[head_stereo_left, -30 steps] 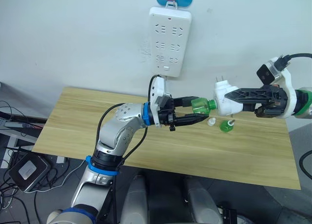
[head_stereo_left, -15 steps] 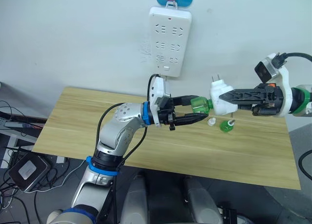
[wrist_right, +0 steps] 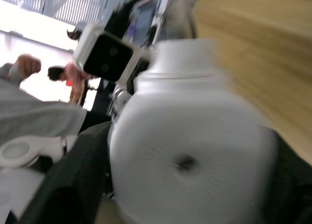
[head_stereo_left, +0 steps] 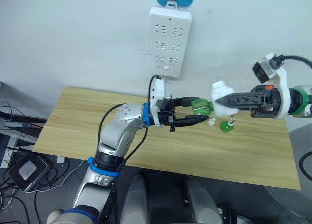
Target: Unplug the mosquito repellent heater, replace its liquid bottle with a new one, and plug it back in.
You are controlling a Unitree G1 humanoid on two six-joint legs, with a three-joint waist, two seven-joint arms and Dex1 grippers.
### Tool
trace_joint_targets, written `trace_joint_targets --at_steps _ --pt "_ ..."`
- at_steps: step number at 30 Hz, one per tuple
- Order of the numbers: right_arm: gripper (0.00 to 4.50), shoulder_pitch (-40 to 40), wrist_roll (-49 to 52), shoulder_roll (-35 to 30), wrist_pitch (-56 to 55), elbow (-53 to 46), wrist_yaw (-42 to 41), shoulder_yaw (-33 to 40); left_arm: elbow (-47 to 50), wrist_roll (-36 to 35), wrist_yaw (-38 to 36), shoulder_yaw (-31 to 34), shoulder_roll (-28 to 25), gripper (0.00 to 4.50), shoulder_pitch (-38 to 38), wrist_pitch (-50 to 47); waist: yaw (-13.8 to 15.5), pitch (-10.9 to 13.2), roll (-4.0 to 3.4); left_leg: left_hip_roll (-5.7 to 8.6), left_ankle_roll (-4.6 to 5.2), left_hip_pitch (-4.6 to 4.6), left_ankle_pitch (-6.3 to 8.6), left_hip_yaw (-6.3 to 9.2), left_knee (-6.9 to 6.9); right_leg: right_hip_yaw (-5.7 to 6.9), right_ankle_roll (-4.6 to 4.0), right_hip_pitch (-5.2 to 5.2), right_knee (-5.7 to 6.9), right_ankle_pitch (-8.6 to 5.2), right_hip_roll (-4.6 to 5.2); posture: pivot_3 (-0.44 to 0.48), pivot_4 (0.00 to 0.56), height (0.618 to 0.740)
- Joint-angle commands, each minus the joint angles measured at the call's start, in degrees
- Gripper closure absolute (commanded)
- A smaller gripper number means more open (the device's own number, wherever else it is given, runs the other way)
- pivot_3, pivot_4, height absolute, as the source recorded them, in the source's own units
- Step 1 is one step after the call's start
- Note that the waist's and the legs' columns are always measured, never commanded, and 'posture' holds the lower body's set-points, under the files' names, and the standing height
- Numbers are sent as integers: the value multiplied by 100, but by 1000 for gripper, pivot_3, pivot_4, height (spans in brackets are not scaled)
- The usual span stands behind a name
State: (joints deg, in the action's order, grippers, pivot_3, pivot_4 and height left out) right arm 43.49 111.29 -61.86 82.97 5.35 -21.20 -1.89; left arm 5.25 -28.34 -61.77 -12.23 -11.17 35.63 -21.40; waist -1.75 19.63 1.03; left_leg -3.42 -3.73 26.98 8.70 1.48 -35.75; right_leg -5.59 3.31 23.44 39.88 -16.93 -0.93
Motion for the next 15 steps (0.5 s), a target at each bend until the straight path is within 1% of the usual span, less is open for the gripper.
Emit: trace_joint_targets --at_steps 1,6,8,12,14,15 --pt "36 -237 171 -253 11 -189 -124 136 87 -17 50 62 -30 2218 90 78 -5 0 0 0 0 0 0 0 -1 0 0 0 0 0 0 -31 307 740" --pt "36 -556 171 -329 -53 -316 -173 148 94 -86 100 124 -58 2218 146 31 -17 0 -1 -2 0 -2 0 -1 -2 -1 0 0 2 0 -1 -29 311 740" --pt "36 -642 171 -381 12 -409 -318 126 68 -106 130 154 -53 2218 186 19 -20 0 -1 -2 0 -2 0 -2 -3 -3 0 1 3 0 -1 -28 317 740" --pt "36 -1010 171 -751 217 -762 -859 221 -20 -121 182 258 -63 2218 266 7 -7 0 -1 -1 0 -1 0 -1 -2 -1 1 0 1 -1 0 -28 317 740" --pt "36 -1362 143 -1002 245 -909 -974 379 -43 -128 171 300 -95 2218 284 -3 4 0 -1 -2 0 -1 0 1 -1 2 1 0 0 -1 -1 -28 319 740" --pt "36 -1535 -31 -1081 249 -931 -1036 509 -46 -131 161 314 -113 2218 288 -10 1 -1 0 -1 0 -1 0 1 -1 1 1 0 1 -1 0 -28 319 740"
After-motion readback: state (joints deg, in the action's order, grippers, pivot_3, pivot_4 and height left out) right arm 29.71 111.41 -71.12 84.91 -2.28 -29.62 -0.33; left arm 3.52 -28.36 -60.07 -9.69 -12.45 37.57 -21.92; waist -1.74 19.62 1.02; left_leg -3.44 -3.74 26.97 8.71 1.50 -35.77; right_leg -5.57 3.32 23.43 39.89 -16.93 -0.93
